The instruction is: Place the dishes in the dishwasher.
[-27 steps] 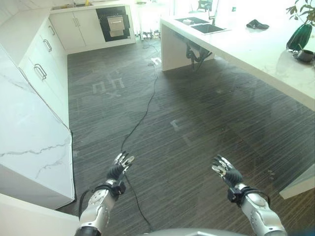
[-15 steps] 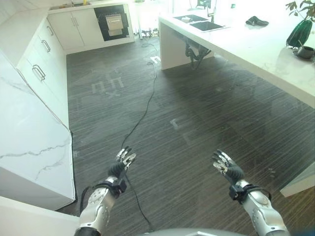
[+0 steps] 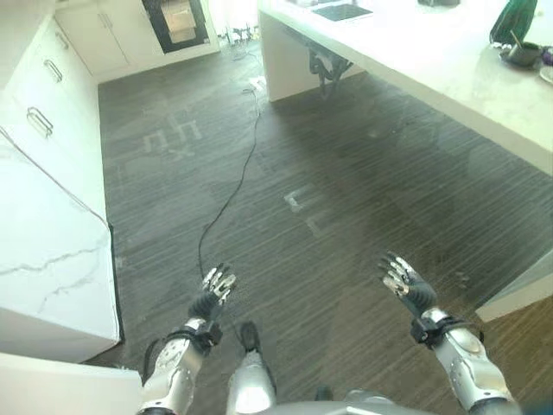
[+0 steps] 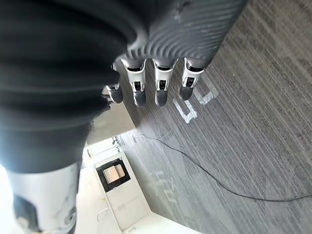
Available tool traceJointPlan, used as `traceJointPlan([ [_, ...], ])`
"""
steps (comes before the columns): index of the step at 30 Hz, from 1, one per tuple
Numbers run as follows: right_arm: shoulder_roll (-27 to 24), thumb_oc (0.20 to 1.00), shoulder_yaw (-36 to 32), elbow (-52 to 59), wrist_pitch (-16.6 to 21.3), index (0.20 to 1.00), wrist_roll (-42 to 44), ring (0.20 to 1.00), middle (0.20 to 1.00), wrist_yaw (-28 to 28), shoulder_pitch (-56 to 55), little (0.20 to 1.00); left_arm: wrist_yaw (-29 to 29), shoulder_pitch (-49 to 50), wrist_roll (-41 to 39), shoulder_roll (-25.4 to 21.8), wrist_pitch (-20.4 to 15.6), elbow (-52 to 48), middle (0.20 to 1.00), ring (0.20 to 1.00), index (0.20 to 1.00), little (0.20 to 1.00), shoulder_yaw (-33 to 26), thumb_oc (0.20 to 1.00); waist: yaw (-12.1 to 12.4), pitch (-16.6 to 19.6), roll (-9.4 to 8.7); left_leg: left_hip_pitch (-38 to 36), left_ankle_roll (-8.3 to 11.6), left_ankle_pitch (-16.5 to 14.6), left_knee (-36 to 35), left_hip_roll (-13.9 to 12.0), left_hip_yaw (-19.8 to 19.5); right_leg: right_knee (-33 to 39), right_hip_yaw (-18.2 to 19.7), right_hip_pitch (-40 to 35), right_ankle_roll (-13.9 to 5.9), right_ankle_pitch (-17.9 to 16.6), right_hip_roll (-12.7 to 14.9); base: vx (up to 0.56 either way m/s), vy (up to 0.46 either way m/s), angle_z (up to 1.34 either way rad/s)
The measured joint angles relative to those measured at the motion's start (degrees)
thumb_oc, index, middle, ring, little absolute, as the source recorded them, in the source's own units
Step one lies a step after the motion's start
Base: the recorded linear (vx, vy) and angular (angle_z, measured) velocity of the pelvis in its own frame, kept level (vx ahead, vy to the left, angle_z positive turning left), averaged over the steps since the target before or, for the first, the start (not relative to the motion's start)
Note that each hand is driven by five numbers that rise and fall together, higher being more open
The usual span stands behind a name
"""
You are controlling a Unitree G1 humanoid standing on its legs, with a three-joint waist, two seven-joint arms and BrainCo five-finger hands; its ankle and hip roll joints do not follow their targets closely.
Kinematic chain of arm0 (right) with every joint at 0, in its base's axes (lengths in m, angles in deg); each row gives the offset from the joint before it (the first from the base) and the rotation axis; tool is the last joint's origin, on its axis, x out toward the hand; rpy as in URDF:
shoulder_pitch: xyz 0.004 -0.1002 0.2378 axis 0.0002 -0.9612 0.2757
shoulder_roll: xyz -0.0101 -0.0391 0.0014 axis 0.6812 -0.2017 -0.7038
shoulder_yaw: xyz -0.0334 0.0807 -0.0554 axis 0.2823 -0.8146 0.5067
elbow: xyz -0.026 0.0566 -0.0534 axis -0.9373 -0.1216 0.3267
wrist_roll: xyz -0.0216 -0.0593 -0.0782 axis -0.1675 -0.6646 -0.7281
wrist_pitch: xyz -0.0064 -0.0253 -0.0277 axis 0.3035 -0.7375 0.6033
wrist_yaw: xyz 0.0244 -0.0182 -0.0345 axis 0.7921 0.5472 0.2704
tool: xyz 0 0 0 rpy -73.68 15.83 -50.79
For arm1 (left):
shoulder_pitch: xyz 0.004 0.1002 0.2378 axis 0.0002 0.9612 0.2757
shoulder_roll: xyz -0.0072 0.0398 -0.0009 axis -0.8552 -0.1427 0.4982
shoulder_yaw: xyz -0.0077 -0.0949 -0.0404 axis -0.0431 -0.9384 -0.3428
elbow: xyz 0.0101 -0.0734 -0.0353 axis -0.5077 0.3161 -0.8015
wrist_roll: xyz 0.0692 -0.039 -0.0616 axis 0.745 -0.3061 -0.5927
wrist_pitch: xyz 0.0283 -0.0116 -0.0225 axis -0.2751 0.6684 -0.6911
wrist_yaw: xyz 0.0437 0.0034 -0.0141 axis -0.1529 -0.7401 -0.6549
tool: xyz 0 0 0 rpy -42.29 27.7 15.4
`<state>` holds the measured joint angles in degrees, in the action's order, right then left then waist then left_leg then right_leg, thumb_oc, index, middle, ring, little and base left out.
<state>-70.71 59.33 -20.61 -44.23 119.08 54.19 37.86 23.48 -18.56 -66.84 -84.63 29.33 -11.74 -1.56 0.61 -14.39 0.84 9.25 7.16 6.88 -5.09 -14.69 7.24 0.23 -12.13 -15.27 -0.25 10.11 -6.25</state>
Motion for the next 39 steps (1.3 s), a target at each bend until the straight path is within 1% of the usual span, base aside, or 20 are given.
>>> traceJointPlan([
  [2,-1.10,1.000,-0.07,0.04,-0.66,1.000,-0.05,1.000,1.000,0.70,-1.09,1.000,-0.24,1.77,-0.02,0.39,0.23,0.64,1.000,1.000,1.000,1.000,-2.83,1.000,0.69,-0.14,-1.64,0.73,-2.69,-1.88,8.45,1.45,4.07,-0.75,2.00,-2.87,1.49,2.85,1.07,0.69,0.420,-0.62],
  [4,-1.63,1.000,-0.05,0.81,-0.43,1.000,-0.02,1.000,1.000,0.66,1.80,1.000,-0.21,-0.05,-0.03,-0.46,0.22,0.55,1.000,1.000,1.000,1.000,-2.88,1.000,1.65,2.06,-5.17,0.27,-5.56,-2.99,11.59,11.04,3.83,-2.06,2.43,-5.22,1.21,3.32,5.95,0.61,0.440,-0.48],
  [6,-0.04,1.000,-0.12,3.04,-0.50,1.000,0.16,1.000,1.000,-1.82,2.92,1.000,0.20,-5.19,0.03,-1.38,0.80,1.66,1.000,1.000,1.000,1.000,-1.15,1.000,3.04,3.06,-5.85,-3.94,-13.09,-1.38,8.72,16.32,5.68,-9.21,2.19,-6.37,-2.67,4.82,9.08,0.63,0.547,-0.26],
  [7,1.52,1.000,-0.25,5.58,-0.45,1.000,0.17,1.000,1.000,-2.18,1.88,1.000,0.29,-6.54,0.08,-1.68,1.83,0.62,1.000,1.000,1.000,1.000,-1.13,1.000,2.86,3.34,-5.59,-7.29,-15.00,-3.44,7.39,17.39,5.71,-18.54,0.01,-3.58,-5.93,1.96,10.80,0.58,0.553,-0.03],
  [10,4.26,1.000,0.04,11.88,0.39,1.000,-0.11,1.000,1.000,-2.47,-2.37,1.000,1.04,-8.03,0.33,-3.13,1.90,-3.19,1.000,1.000,1.000,1.000,-1.12,1.000,0.65,5.83,-3.86,-14.74,-17.95,-10.83,6.56,22.44,2.22,-51.58,-0.78,10.44,-4.47,-5.52,21.71,0.56,0.474,0.23],
  [12,3.67,1.000,-0.60,11.47,0.67,1.000,-1.06,1.000,1.000,-2.75,-2.78,1.000,0.87,-9.38,0.67,-2.32,2.33,-3.32,1.000,1.000,1.000,1.000,0.69,1.000,-1.29,5.86,2.08,-17.35,-18.63,-13.51,6.79,22.01,-0.94,-67.06,1.78,26.73,-2.42,-4.16,22.73,0.52,0.174,0.67],
  [14,2.46,1.000,1.24,8.13,0.60,1.000,-1.10,1.000,1.000,-2.79,-2.73,1.000,0.83,-8.23,0.66,-1.68,2.84,-3.22,1.000,1.000,1.000,1.000,0.82,1.000,-1.47,6.03,5.02,-24.12,-14.32,-14.11,3.07,19.64,-2.69,-49.36,-2.22,33.45,0.88,0.56,17.08,0.59,-0.006,0.53],
  [16,1.97,1.000,1.90,7.07,0.70,1.000,-1.00,1.000,1.000,-2.83,-2.90,1.000,0.92,-4.56,0.63,-3.22,3.18,-4.14,1.000,1.000,1.000,1.000,-0.86,1.000,-1.87,6.41,1.76,-28.51,-9.89,-16.74,3.10,19.48,-4.18,-23.04,-7.71,34.46,1.35,0.64,9.23,0.49,-0.068,0.65],
  [18,1.87,1.000,-0.94,6.69,0.82,1.000,-0.97,1.000,1.000,-2.90,-5.05,1.000,0.78,-2.26,0.64,-3.45,4.04,-3.23,1.000,1.000,1.000,1.000,-0.54,1.000,-2.04,7.07,-2.69,-33.24,-8.01,-17.85,3.65,22.21,-5.16,-7.78,-6.30,34.39,6.54,-2.57,3.11,0.60,-0.079,1.18],
  [20,0.14,1.000,-2.45,2.14,0.84,1.000,-0.94,1.000,1.000,-3.73,-5.94,1.000,1.04,-0.89,0.72,-1.29,4.40,-2.09,1.000,1.000,1.000,1.000,5.16,1.000,-2.92,7.15,-1.60,-33.30,-4.92,-22.28,11.50,21.98,-7.70,-7.39,8.42,31.41,14.72,-14.59,0.54,0.73,-0.124,1.40],
  [21,0.47,1.000,-2.20,2.36,0.81,1.000,-0.92,1.000,1.000,-3.74,-6.84,1.000,1.19,-0.92,0.84,-2.44,4.45,-2.25,1.000,1.000,1.000,1.000,6.77,1.000,-3.46,6.94,-3.00,-32.98,-5.68,-23.60,8.14,21.93,-7.99,-9.60,12.32,30.63,14.98,-17.90,1.75,0.66,-0.140,1.08],
  [23,-1.65,1.000,-2.56,2.99,1.31,1.000,-0.62,1.000,1.000,-3.75,-3.89,1.000,1.40,-2.15,0.86,-2.55,3.59,-4.51,1.000,1.000,1.000,1.000,7.12,1.000,-3.24,4.04,-0.12,-32.44,-5.76,-17.31,2.75,17.67,-8.87,-27.20,1.91,35.55,5.04,-10.70,3.79,0.62,-0.190,0.76],
  [24,-1.74,1.000,-2.45,1.82,1.46,1.000,0.16,1.000,1.000,-3.86,-1.22,1.000,1.44,-2.13,0.87,-2.96,3.30,-4.51,1.000,1.000,1.000,1.000,6.53,1.000,-3.50,4.92,0.12,-34.23,-4.05,-19.61,4.37,18.09,-8.72,-25.27,-1.83,34.75,2.06,-4.80,5.89,0.58,-0.212,0.62],
  [25,-2.67,1.000,-3.07,1.47,2.04,1.000,0.75,1.000,1.000,-4.36,-0.51,1.000,1.44,-3.55,0.87,-2.03,3.26,-4.22,1.000,1.000,1.000,1.000,6.89,1.000,-4.31,5.54,0.99,-35.86,-4.25,-22.00,6.44,17.32,-9.73,-28.03,-3.04,33.80,5.88,-3.15,4.95,0.50,-0.195,0.19],
  [27,-2.78,1.000,-2.88,3.11,2.00,1.000,0.98,1.000,1.000,-4.92,1.26,1.000,1.48,-4.14,0.85,-2.10,3.45,-4.54,1.000,1.000,1.000,1.000,6.61,1.000,-3.53,5.71,1.81,-34.14,-3.07,-15.93,15.78,17.55,-8.93,-26.26,-0.20,29.14,8.69,-0.54,2.88,0.54,-0.268,-0.44],
  [30,-2.33,1.000,-5.19,4.43,2.16,1.000,1.28,1.000,1.000,-5.54,-0.12,1.000,2.32,-4.52,0.42,-2.26,3.07,-7.34,1.000,1.000,1.000,1.000,5.29,1.000,-4.83,6.14,-0.17,-21.13,-1.41,-14.43,37.05,16.30,-0.83,-11.92,3.97,16.43,7.58,-2.99,2.07,0.28,-0.185,-0.37],
  [33,-2.60,1.000,-6.49,5.09,2.36,1.000,1.25,1.000,1.000,-5.15,-2.31,1.000,2.18,-5.15,0.03,-2.13,3.29,-8.47,1.000,1.000,1.000,1.000,5.76,1.000,-6.35,6.44,-3.22,-1.36,-1.58,-12.11,55.39,15.41,-1.73,-9.96,8.88,12.00,10.49,-0.87,4.47,0.30,-0.170,-0.26],
  [34,-2.55,1.000,-6.86,4.99,2.15,1.000,1.26,1.000,1.000,-5.23,-2.85,1.000,2.12,-5.36,0.02,-2.19,3.29,-8.51,1.000,1.000,1.000,1.000,5.50,1.000,-5.63,6.43,-4.59,4.35,-2.91,-13.03,57.13,13.78,-0.52,-7.08,11.29,9.67,8.80,-1.47,5.40,0.27,-0.017,-0.61],
  [37,-2.76,1.000,-6.94,5.09,2.17,1.000,1.32,1.000,1.000,-5.37,-2.20,1.000,2.24,-3.44,0.04,-3.98,3.93,-8.26,1.000,1.000,1.000,1.000,5.36,1.000,-5.10,6.32,-5.78,5.51,-7.59,-10.76,29.88,9.77,2.47,-0.62,12.98,0.29,1.92,-1.28,6.94,0.28,0.163,-0.97],
  [39,-3.63,1.000,-6.77,5.22,2.11,1.000,1.33,1.000,1.000,-5.51,-2.65,1.000,3.09,-2.27,0.03,-3.84,4.22,-7.86,1.000,1.000,1.000,1.000,5.39,1.000,-6.08,7.67,-2.34,1.66,-13.38,-5.23,9.35,10.84,2.07,-0.37,13.22,-3.15,-2.05,1.13,6.64,0.36,0.366,-0.92],
])
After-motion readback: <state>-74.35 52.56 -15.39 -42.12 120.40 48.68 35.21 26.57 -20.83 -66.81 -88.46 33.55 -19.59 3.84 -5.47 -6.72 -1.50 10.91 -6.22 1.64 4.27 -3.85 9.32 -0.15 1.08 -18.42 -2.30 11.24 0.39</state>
